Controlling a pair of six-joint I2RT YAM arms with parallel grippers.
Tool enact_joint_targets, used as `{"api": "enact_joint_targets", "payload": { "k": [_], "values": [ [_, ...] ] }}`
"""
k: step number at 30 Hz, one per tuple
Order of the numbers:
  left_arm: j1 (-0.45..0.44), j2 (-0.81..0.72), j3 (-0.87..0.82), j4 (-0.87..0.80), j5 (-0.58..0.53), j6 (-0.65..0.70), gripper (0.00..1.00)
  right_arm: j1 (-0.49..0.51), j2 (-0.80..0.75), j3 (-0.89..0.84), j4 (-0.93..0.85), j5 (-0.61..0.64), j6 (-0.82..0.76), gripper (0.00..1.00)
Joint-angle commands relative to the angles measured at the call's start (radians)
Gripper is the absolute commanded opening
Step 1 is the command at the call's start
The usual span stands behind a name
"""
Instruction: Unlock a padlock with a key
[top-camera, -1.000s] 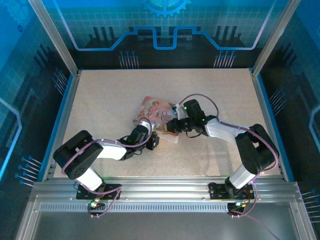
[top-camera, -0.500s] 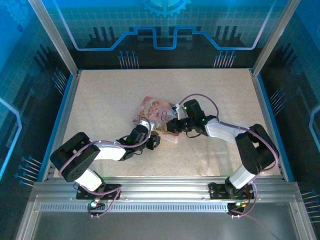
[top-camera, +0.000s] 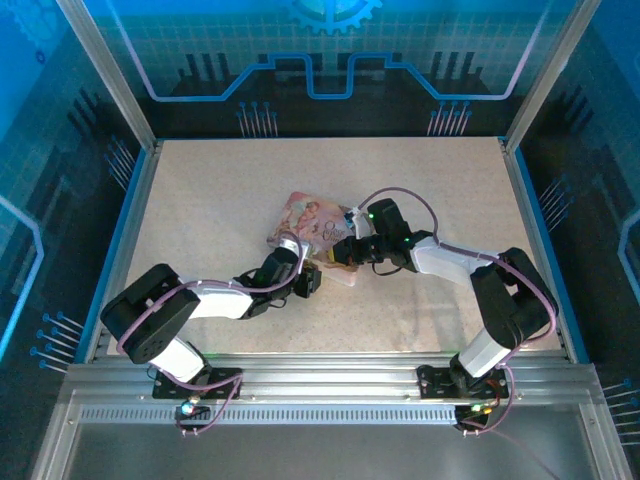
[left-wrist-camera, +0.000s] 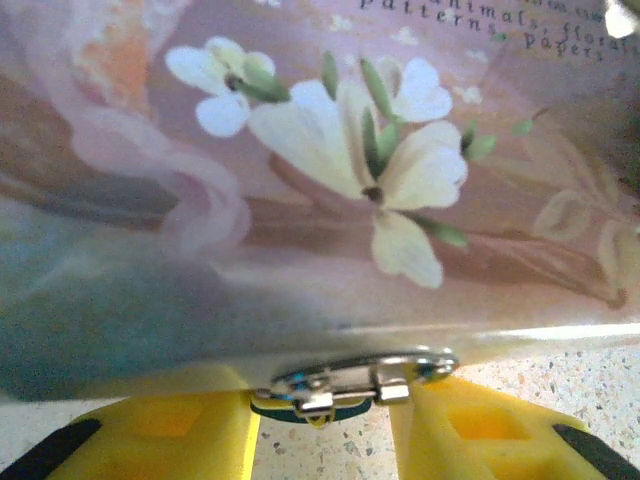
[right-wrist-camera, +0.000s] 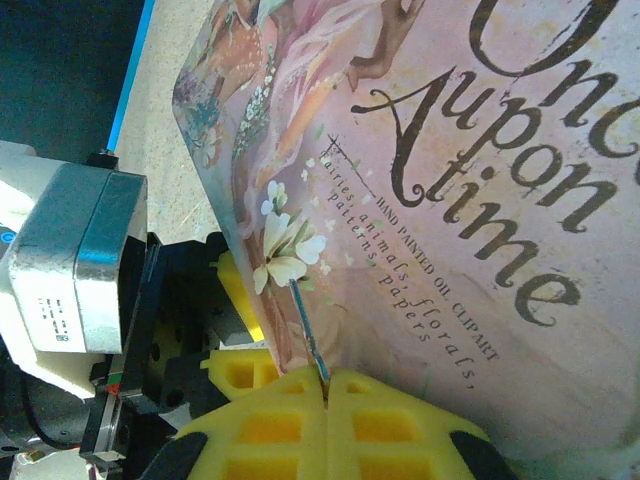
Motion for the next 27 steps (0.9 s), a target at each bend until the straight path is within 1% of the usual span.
{"api": "enact_joint_targets", "payload": {
  "k": [1,16,27],
  "values": [
    [-0.007,0.008,0.042,0.024,0.009,0.006,0.39,-0.005,0.016,-0.037,-0.071,0.026,0.01,0.04],
    [-0.022,0.039,0.076,-0.014,-0.013,0.026,0.37,-0.005,0.018,-0.038,-0.067,0.027,0.012,0.04],
    [-0.022,0.015,0.066,-0.011,-0.015,0.014,0.29,-0.004,0.011,-0.039,-0.063,0.026,0.012,0.04]
  ]
}}
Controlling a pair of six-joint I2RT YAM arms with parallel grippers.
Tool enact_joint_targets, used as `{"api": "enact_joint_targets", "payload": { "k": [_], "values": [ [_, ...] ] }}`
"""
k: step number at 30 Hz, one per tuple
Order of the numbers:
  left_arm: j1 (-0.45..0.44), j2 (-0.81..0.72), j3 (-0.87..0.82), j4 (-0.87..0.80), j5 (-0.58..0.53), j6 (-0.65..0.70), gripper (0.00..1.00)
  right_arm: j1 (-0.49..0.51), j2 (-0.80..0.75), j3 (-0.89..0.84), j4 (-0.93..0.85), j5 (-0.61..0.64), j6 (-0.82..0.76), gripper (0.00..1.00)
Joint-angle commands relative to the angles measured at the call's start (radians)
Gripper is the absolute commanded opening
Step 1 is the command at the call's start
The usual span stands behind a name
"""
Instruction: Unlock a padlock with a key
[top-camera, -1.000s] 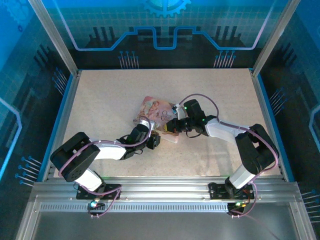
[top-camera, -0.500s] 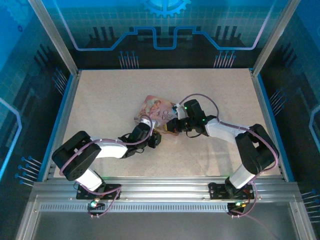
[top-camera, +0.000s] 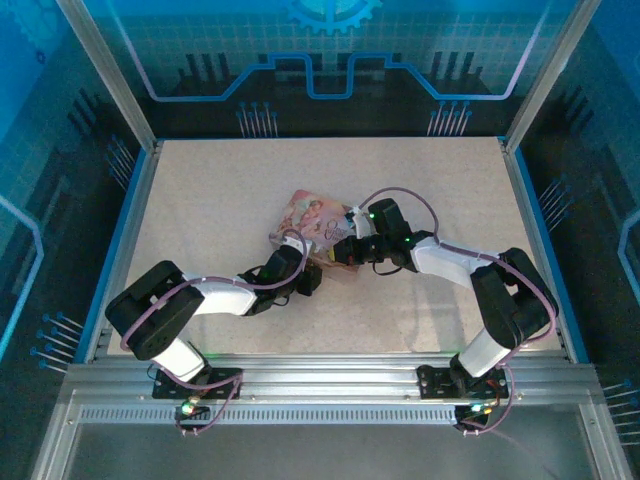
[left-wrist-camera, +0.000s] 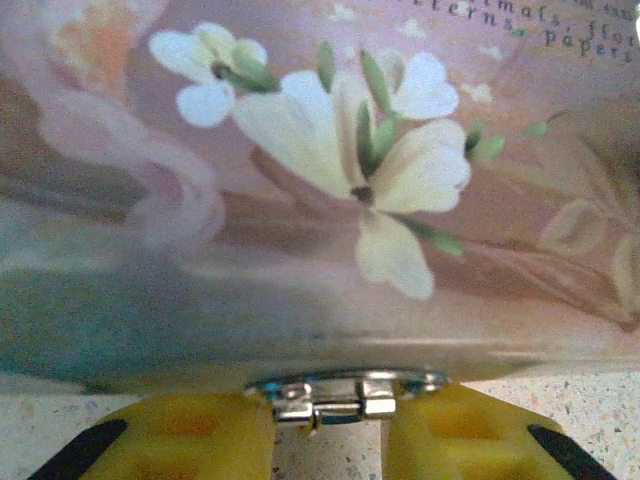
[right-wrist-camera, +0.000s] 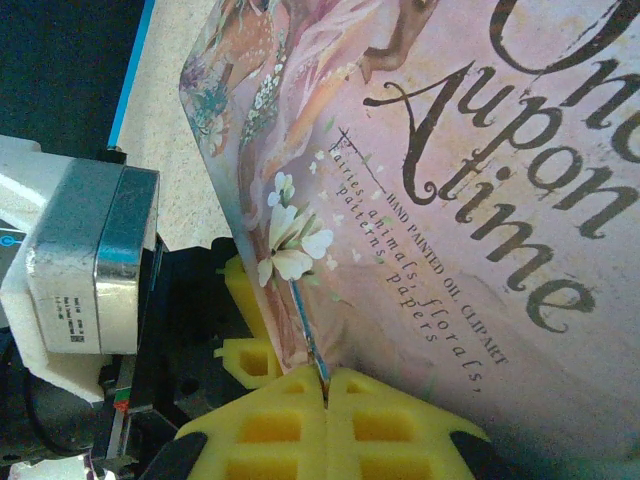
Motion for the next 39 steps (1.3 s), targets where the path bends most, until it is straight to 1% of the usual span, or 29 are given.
{"api": "enact_joint_targets", "payload": {
  "k": [1,5,10,14,18,23,27,33,36,39],
  "values": [
    [-0.011,-0.02,0.023,0.029,0.015,0.007,0.28,0.0,0.007,-0.039,-0.063,0.027,0.011,0.04],
    [-0.011,-0.052,0.023,0.022,0.043,-0.03,0.26,0.0,-0.016,-0.046,-0.042,0.028,0.007,0.04],
    [-0.011,-0.086,0.011,0.014,0.096,-0.134,0.25,0.0,-0.06,-0.05,-0.016,0.051,-0.019,0.03],
    [-0.011,-0.101,0.006,0.01,0.137,-0.212,0.24,0.0,-0.113,-0.052,-0.007,0.093,-0.054,0.03],
    [-0.01,-0.113,0.012,-0.015,0.161,-0.266,0.22,0.0,-0.189,-0.081,0.018,0.145,-0.082,0.03],
    [-0.008,-0.111,0.021,-0.026,0.194,-0.317,0.2,0.0,-0.305,-0.161,0.068,0.198,-0.107,0.03],
    [-0.004,-0.114,0.029,-0.029,0.216,-0.347,0.18,0.004,-0.399,-0.229,0.08,0.211,-0.141,0.03],
    [0.008,-0.137,0.03,-0.039,0.234,-0.389,0.16,0.051,-0.54,-0.349,0.107,0.242,-0.203,0.03],
    [0.014,-0.144,0.028,-0.042,0.238,-0.406,0.16,0.087,-0.567,-0.4,0.127,0.269,-0.224,0.03],
    [0.022,-0.154,0.021,-0.034,0.247,-0.434,0.16,0.144,-0.573,-0.448,0.16,0.323,-0.26,0.03]
  ]
}}
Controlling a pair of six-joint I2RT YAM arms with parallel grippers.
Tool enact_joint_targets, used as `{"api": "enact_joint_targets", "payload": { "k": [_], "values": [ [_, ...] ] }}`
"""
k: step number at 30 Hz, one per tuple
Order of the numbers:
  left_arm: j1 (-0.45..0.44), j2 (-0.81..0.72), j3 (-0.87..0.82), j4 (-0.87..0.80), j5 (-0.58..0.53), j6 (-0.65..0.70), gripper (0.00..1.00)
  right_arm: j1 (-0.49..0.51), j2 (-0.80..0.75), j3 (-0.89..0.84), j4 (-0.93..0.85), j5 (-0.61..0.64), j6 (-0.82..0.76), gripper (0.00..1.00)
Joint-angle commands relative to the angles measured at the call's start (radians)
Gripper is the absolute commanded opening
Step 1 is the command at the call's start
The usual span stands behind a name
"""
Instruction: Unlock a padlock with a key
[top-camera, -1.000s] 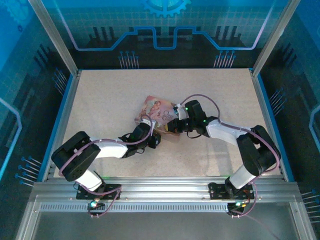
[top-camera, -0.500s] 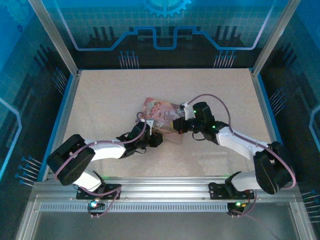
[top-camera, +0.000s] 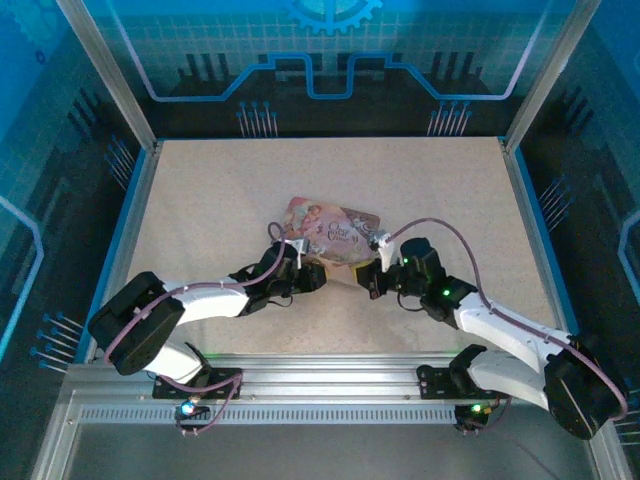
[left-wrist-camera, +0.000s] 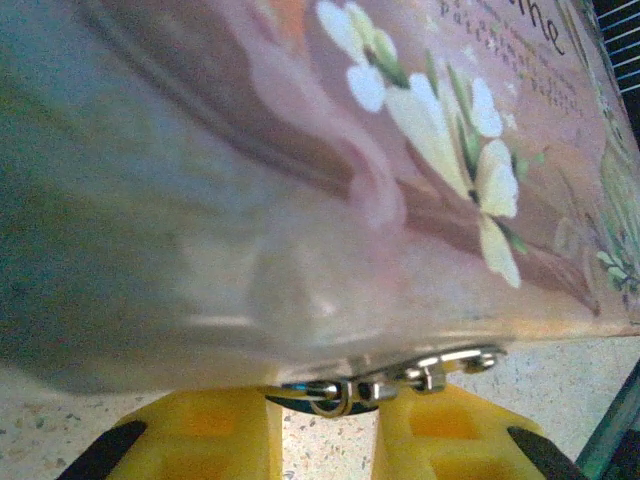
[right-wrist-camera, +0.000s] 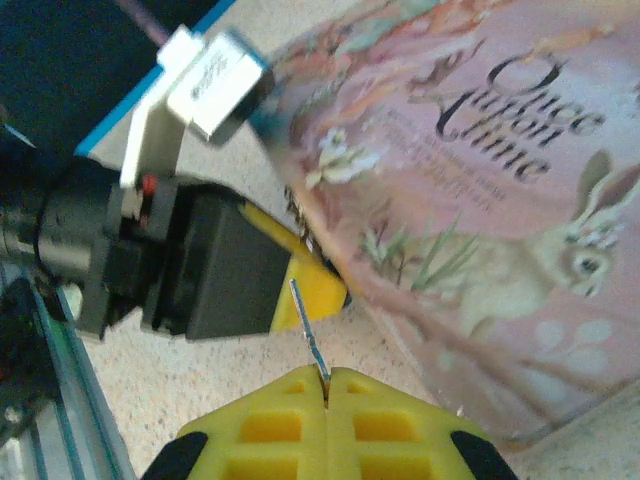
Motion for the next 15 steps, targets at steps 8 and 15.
{"api": "enact_joint_targets", "payload": {
  "k": [8,15],
  "values": [
    [0.014,-0.055,0.023,0.024,0.041,-0.063,0.16,0.092,0.057,-0.144,0.249,0.109,-0.101,0.03],
    [0.015,-0.053,0.022,0.027,0.04,-0.078,0.17,0.11,0.181,-0.15,0.37,0.107,-0.131,0.03]
  ]
}}
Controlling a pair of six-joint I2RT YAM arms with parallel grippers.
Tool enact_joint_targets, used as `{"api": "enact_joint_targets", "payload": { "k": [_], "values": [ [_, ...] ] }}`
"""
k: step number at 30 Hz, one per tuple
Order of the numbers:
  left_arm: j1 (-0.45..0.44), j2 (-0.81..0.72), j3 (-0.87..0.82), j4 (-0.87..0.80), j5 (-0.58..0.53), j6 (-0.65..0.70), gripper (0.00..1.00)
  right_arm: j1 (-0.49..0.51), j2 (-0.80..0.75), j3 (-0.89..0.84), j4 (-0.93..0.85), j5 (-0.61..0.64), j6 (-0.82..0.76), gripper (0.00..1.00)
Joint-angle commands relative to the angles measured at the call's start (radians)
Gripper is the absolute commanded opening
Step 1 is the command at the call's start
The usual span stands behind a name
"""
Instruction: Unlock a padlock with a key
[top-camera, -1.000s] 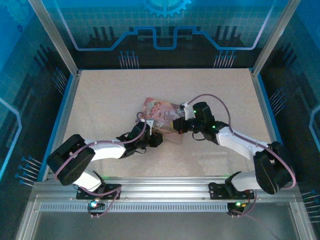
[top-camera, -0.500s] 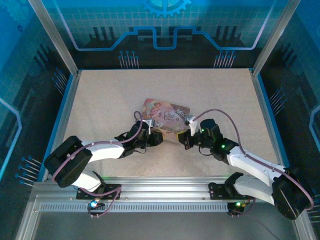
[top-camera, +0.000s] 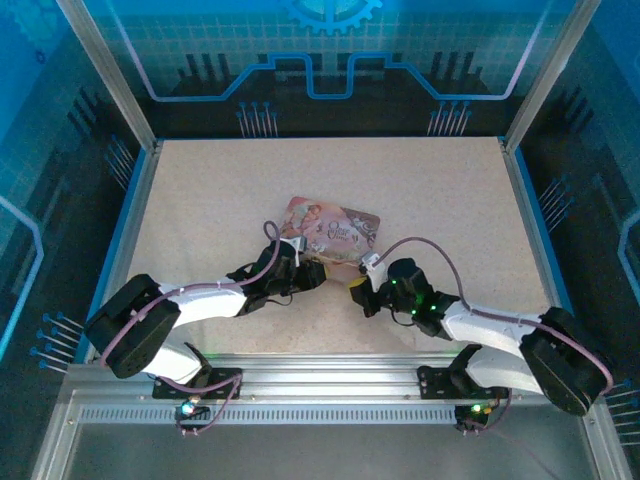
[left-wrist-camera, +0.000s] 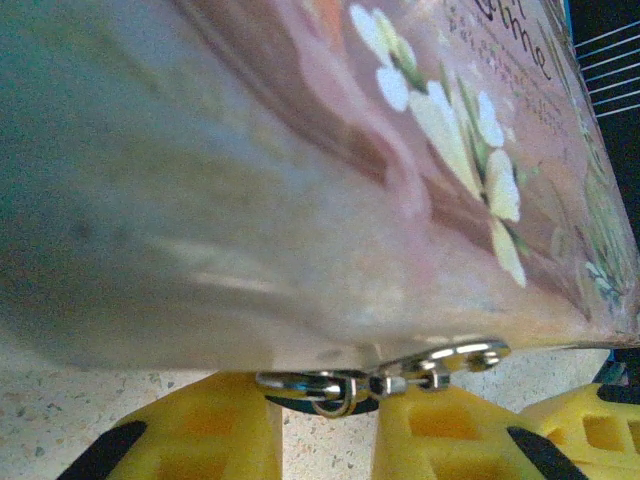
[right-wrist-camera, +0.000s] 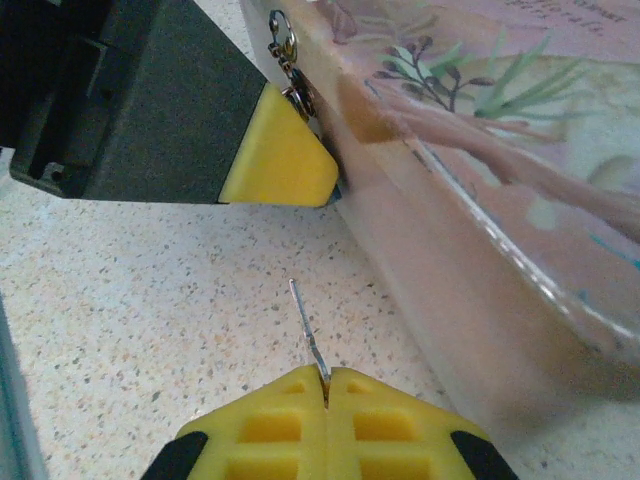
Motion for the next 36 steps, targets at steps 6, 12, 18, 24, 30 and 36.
{"api": "enact_joint_targets", "payload": {
  "k": [6,12,18,24,30,36],
  "values": [
    [0.008,-0.035,0.026,0.024,0.028,-0.024,0.17,0.028,0.148,0.017,0.167,0.004,-0.053,0.03],
    [0.008,-0.035,0.031,0.021,0.031,-0.029,0.17,0.031,0.215,0.03,0.226,-0.007,-0.056,0.03],
    [0.008,-0.034,0.03,0.021,0.031,-0.033,0.17,0.031,0.251,0.031,0.268,-0.012,-0.054,0.03],
    [0.008,-0.034,0.028,0.022,0.033,-0.035,0.17,0.03,0.271,0.039,0.296,-0.009,-0.056,0.03],
    [0.008,-0.034,0.03,0.024,0.034,-0.036,0.17,0.028,0.296,0.05,0.321,-0.02,-0.054,0.03],
    [0.008,-0.032,0.031,0.023,0.036,-0.038,0.17,0.022,0.323,0.06,0.347,-0.028,-0.047,0.03]
  ]
}}
